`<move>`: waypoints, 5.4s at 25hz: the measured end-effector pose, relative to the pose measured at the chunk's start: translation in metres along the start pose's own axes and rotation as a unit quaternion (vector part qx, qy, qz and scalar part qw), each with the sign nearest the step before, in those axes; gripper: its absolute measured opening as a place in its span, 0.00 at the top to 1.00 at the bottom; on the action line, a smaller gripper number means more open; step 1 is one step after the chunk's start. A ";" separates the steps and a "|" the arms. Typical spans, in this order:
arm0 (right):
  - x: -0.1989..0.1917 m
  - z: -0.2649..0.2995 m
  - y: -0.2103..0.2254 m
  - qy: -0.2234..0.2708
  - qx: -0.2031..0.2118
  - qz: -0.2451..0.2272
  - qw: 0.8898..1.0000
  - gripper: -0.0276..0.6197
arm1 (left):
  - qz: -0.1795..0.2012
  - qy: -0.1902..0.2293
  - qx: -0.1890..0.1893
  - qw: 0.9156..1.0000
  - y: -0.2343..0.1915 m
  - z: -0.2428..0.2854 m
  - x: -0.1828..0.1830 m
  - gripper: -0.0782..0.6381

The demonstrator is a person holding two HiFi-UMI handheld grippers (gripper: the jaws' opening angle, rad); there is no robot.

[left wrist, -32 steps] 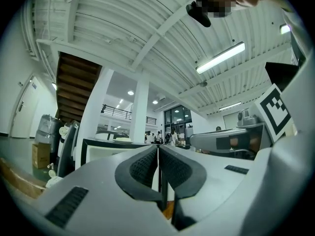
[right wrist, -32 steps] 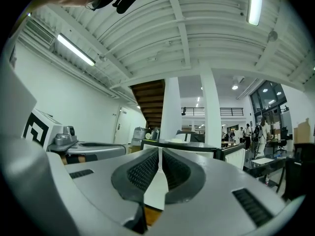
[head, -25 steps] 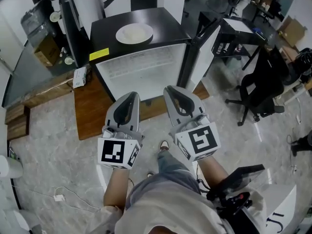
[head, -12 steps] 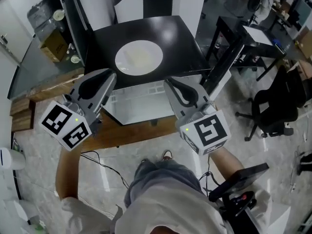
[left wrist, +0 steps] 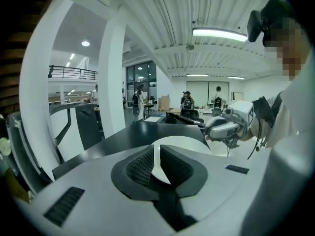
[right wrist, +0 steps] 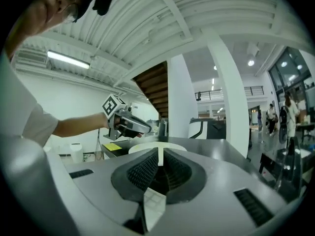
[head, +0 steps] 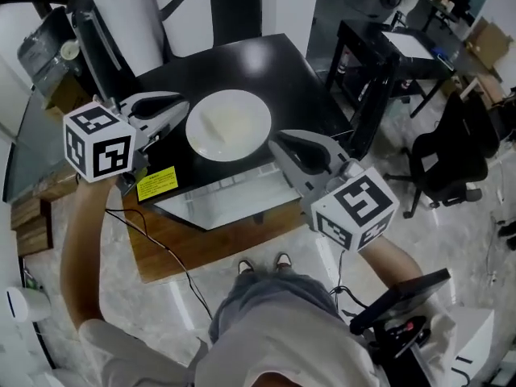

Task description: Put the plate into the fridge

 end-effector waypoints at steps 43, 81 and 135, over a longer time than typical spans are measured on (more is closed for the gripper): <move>-0.010 0.033 0.020 -0.189 -0.047 0.267 0.944 0.75 | 0.123 -0.164 -0.192 0.960 -0.048 0.062 -0.024 0.86; -0.034 0.038 0.005 -0.015 0.063 0.570 0.819 0.92 | 0.175 -0.096 -0.096 0.975 -0.045 0.059 -0.016 0.86; -0.211 -0.118 -0.009 -0.009 0.085 0.624 0.777 0.92 | -0.009 0.075 0.273 0.959 0.297 0.080 -0.135 0.86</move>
Point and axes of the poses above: the fingertips, and each gripper's own axes: z forward along the fingers, y to its right, x out of its top, the point moved 6 cm from there along -z, backward along the fingers, and after that the axes turned 5 degrees about y, right-handed, at the moved point
